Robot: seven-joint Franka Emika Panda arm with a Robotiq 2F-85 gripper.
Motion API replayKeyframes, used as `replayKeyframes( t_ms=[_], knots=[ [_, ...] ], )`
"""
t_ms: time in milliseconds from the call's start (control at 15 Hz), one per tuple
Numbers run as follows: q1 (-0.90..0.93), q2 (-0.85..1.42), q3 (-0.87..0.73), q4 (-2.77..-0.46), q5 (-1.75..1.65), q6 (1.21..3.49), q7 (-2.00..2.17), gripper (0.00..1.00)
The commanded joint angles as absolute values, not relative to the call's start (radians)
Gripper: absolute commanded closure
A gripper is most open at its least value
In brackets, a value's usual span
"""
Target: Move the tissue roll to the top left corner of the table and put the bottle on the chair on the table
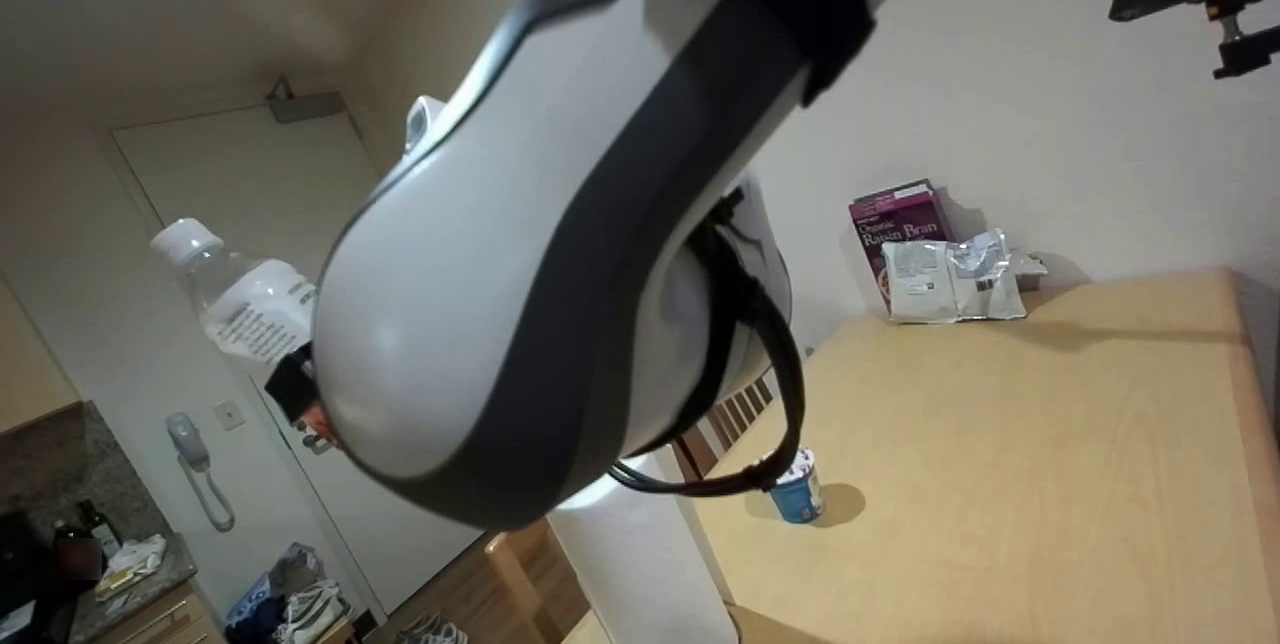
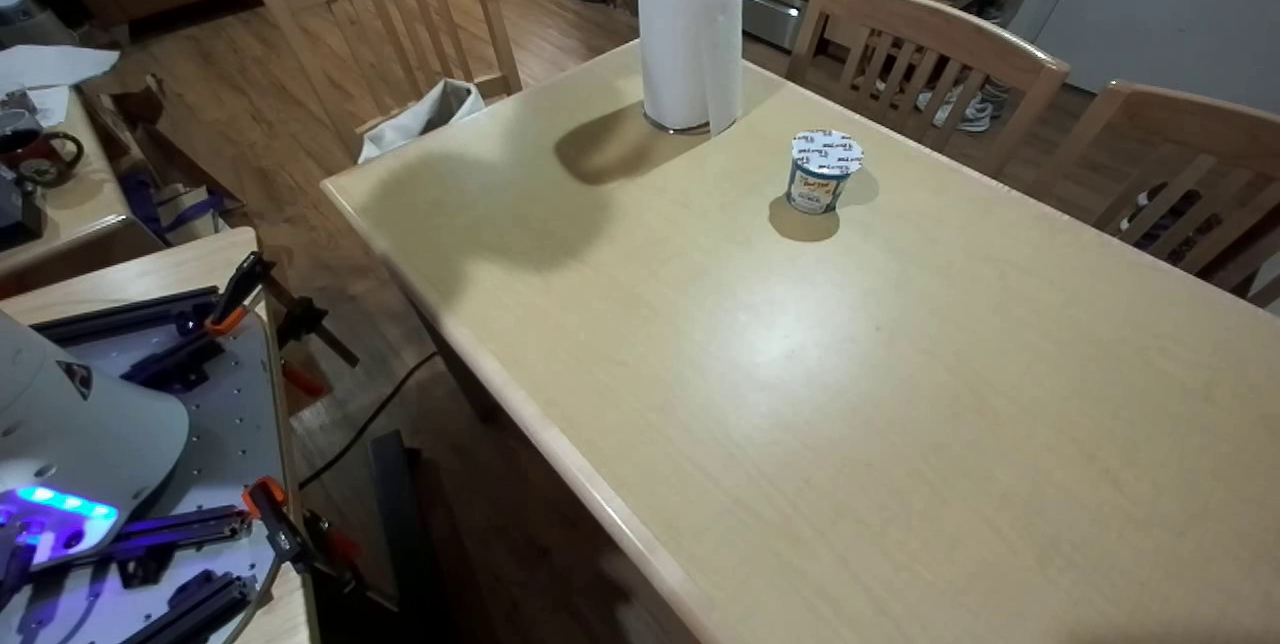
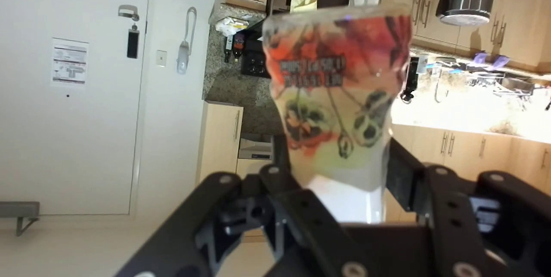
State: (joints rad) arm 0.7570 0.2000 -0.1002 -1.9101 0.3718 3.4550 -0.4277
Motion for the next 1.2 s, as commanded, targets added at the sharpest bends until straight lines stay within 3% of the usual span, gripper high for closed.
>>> replayKeyframes(
  t_ms=[0, 267, 600, 667, 733, 933, 1000, 1133],
  knots=[
    [0.811, 0.21, -0.202, -1.911, 0.451, 3.455, -0.49, 0.71],
    [0.949, 0.196, -0.412, -1.968, 0.634, 3.455, -0.519, 0.71],
    [1.304, 0.245, -0.799, -2.002, 0.95, 3.454, -0.56, 0.71],
    [1.194, 0.229, -0.699, -2.008, 0.867, 3.454, -0.534, 0.71],
    [1.226, 0.233, -0.73, -2.01, 0.876, 3.454, -0.534, 0.46],
    [1.216, 0.235, -0.716, -2.01, 0.875, 3.454, -0.534, 0.46],
    [1.215, 0.235, -0.716, -2.01, 0.875, 3.454, -0.534, 0.71],
    [1.292, 0.361, -0.879, -1.924, 0.931, 3.454, -0.552, 0.71]
  ],
)
